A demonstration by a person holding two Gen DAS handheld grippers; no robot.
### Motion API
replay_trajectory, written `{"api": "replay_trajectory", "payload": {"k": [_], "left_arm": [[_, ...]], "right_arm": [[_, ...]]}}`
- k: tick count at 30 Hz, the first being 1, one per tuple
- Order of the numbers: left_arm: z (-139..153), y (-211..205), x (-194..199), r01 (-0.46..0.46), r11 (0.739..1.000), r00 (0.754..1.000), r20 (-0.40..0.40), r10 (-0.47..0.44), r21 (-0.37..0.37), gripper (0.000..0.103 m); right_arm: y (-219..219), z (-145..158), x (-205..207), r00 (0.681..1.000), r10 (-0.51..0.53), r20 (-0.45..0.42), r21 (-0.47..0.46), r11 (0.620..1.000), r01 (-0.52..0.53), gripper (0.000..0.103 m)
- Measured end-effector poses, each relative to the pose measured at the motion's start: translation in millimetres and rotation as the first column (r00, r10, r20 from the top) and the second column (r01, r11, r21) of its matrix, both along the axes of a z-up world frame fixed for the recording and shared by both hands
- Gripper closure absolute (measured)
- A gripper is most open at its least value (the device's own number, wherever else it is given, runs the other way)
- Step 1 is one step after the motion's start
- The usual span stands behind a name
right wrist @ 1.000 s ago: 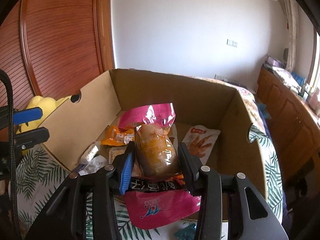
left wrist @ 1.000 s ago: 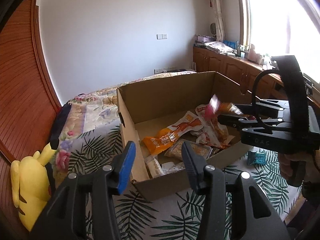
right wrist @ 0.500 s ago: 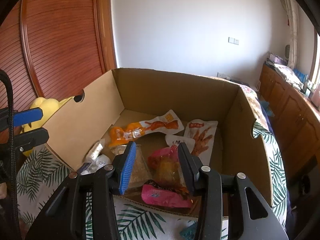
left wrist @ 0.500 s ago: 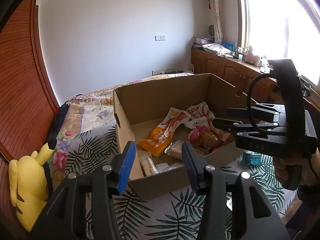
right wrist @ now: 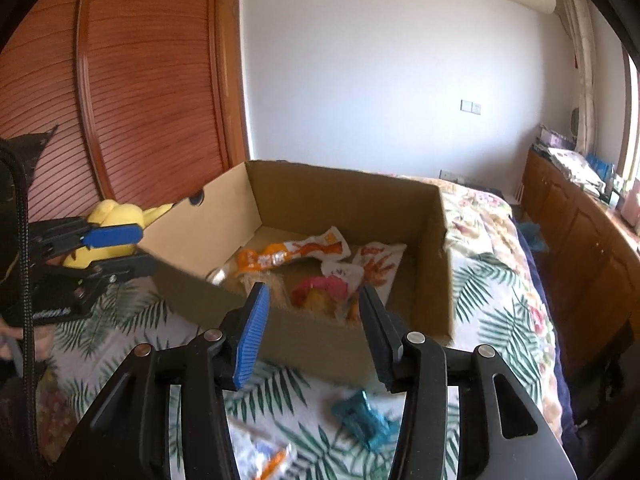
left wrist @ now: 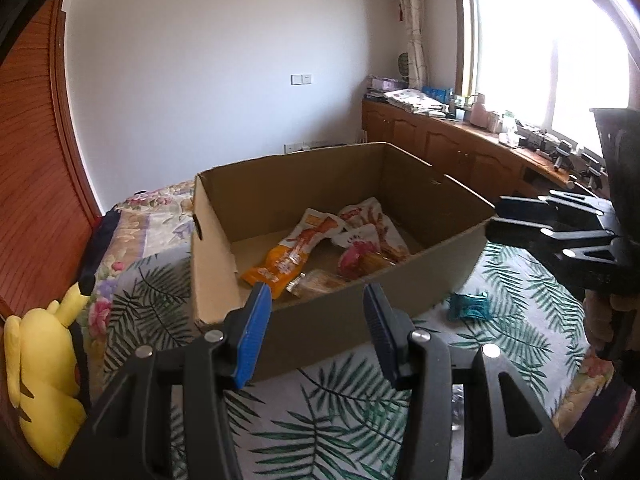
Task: Organize snacks
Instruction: 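Move the right tool to the blue-wrapped snack while the left tool nears a clear packet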
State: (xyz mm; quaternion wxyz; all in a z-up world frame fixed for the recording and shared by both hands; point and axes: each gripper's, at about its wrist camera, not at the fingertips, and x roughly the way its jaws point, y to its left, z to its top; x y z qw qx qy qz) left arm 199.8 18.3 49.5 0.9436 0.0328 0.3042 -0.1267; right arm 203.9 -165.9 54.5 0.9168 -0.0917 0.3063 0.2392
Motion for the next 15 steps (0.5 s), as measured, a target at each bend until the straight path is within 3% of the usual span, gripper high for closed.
{"api": "replay_trajectory", "payload": {"k": [7, 15], "left_arm": [[-4.7, -11.2, -23.3, 0.045, 0.998, 0.999, -0.003, -0.046, -0.040, 0.055], [-27.0, -25.5, -40.8, 0.079, 0.996, 0.996, -0.030, -0.081, -0.046, 0.055]], "right_arm": [[-27.4, -19.4, -28.7, 1.000, 0.013, -0.017, -0.017, 1.000, -0.013, 0.048], [-36.2, -71.4, -19.8, 0.996, 0.008, -0.089, -0.094, 0.995, -0.016, 0.048]]}}
